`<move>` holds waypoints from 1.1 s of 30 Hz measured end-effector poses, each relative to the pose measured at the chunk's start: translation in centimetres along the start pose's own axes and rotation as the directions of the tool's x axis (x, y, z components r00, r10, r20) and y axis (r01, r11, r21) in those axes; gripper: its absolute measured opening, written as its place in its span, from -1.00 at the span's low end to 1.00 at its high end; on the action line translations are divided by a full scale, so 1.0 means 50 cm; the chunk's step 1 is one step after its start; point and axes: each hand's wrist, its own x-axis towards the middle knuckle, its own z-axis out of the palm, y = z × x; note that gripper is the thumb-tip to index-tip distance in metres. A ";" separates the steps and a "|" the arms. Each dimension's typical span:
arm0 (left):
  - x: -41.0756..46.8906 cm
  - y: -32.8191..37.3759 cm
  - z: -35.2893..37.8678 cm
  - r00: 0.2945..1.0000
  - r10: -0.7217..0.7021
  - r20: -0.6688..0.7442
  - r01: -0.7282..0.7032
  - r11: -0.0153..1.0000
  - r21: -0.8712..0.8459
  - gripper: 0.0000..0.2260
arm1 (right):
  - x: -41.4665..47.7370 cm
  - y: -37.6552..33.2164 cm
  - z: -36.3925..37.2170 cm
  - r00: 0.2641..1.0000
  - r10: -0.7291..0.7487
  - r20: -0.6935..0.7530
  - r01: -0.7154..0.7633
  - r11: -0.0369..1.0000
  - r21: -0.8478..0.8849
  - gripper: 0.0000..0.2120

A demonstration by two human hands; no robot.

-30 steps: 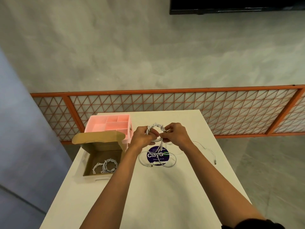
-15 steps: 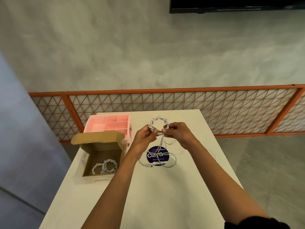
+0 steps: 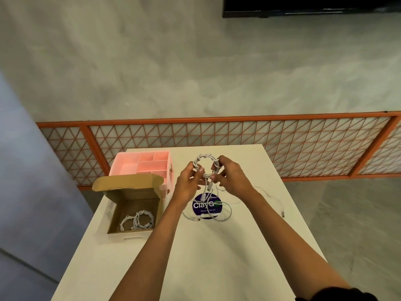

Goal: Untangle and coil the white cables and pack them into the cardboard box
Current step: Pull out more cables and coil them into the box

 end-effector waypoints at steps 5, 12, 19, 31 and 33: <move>0.009 -0.011 0.012 0.993 0.009 -0.119 -0.007 1.000 0.022 -0.88 | -0.005 -0.011 0.026 0.982 -0.062 -0.179 0.058 0.998 -0.026 -0.73; 0.012 -0.004 0.020 0.982 -0.017 -0.186 -0.003 0.994 -0.105 -0.90 | -0.005 -0.023 0.046 0.940 0.158 -0.303 -0.065 0.953 0.295 -0.76; 0.012 0.020 0.018 0.980 -0.101 -0.173 0.040 0.945 -0.324 -0.94 | 0.004 -0.013 0.040 0.919 0.353 -0.176 -0.175 0.765 0.619 -0.84; 0.008 0.030 0.028 0.969 -0.127 -0.214 0.004 0.867 -0.498 -0.93 | 0.023 -0.027 0.008 0.805 0.565 0.182 -0.438 0.358 0.825 -0.78; 0.005 0.028 0.029 0.967 -0.132 -0.217 0.007 0.868 -0.497 -0.94 | 0.023 -0.027 0.007 0.798 0.559 0.224 -0.440 0.287 0.851 -0.81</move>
